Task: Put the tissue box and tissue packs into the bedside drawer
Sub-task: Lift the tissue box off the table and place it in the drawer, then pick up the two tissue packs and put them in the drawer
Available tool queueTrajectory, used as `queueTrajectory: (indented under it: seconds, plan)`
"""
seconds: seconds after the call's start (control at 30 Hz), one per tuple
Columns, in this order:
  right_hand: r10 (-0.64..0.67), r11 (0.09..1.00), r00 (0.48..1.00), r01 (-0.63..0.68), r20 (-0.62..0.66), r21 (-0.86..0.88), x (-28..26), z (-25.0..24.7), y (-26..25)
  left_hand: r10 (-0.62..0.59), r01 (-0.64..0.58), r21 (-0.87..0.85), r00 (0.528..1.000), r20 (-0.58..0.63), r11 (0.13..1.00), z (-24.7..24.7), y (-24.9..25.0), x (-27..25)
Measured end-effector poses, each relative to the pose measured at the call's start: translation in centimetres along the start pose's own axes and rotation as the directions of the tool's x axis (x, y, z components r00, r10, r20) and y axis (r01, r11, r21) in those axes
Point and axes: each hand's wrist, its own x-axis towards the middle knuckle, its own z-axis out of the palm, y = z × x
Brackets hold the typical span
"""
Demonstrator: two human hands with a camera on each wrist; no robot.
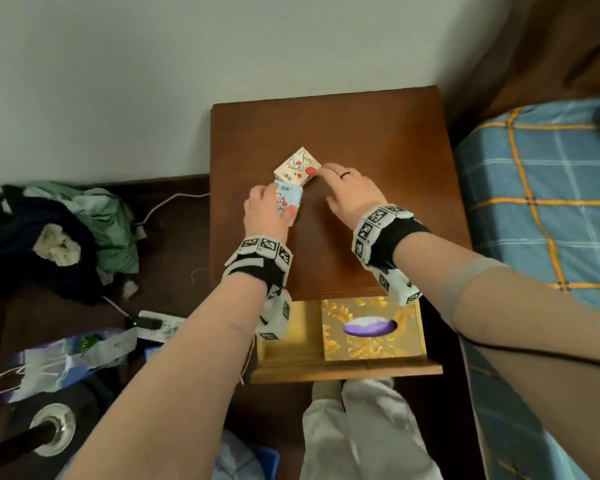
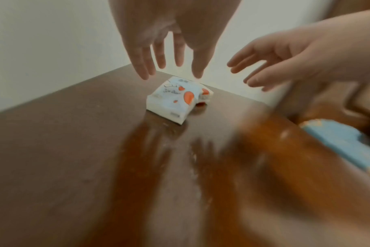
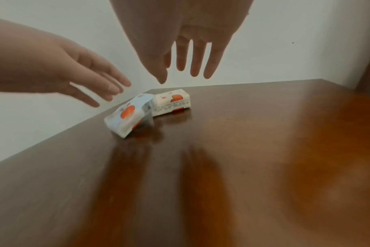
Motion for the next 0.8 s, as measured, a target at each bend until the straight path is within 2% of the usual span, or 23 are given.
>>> queueTrajectory:
  seconds: [0.13, 0.2, 0.3, 0.4, 0.5, 0.53, 0.6, 0.67, 0.73, 0.8]
  plan:
    - [-0.045, 0.999, 0.991, 0.047, 0.127, -0.012, 5.6, -0.1, -0.9, -0.226, 0.249, -0.161, 0.962, 0.15, 0.955, 0.9, -0.2, 3.4]
    - [-0.066, 0.996, 0.982, 0.076, 0.175, -0.048, 7.3, 0.4, -0.9, -0.243, 0.272, -0.131, 0.949, 0.201, 0.953, 1.4, -0.6, 3.8]
    - [-0.066, 0.989, 0.976, 0.092, 0.21, -0.117, 8.7, 1.0, -0.8, -0.264, 0.279, -0.041, 0.941, 0.21, 0.96, 2.0, -1.3, 3.1]
    - [-0.03, 0.967, 0.985, 0.072, 0.172, -0.243, 9.7, 0.4, -0.9, -0.277, 0.327, -0.171, 0.924, 0.262, 0.929, 1.7, -2.2, 2.1]
    - [0.098, 0.96, 0.964, -0.027, 0.245, -0.28, 10.0, -0.2, -0.4, -0.287, 0.358, -0.34, 0.927, 0.244, 0.869, 0.9, -3.0, 0.7]
    - [0.154, 0.969, 0.953, -0.094, 0.261, -0.227, 9.7, -0.2, -0.1, -0.295, 0.365, -0.388, 0.927, 0.23, 0.846, 0.7, -3.1, 0.2]
    - [0.226, 0.973, 0.935, -0.231, 0.273, -0.016, 8.3, 0.1, 0.3, -0.32, 0.396, -0.46, 0.917, 0.237, 0.795, 0.3, -3.0, -0.8]
    - [0.244, 0.928, 0.936, -0.301, 0.252, 0.218, 6.3, 0.8, 0.3, -0.326, 0.411, -0.5, 0.911, 0.253, 0.762, 0.0, -3.1, -1.5]
    - [0.247, 0.855, 0.946, -0.314, 0.209, 0.413, 3.6, 1.9, -0.1, -0.307, 0.4, -0.532, 0.916, 0.259, 0.746, -0.2, -2.8, -2.4]
    - [0.28, 0.717, 0.942, -0.332, 0.184, 0.613, 0.8, 3.4, -0.7, -0.275, 0.382, -0.579, 0.923, 0.268, 0.72, -0.2, -2.7, -3.3]
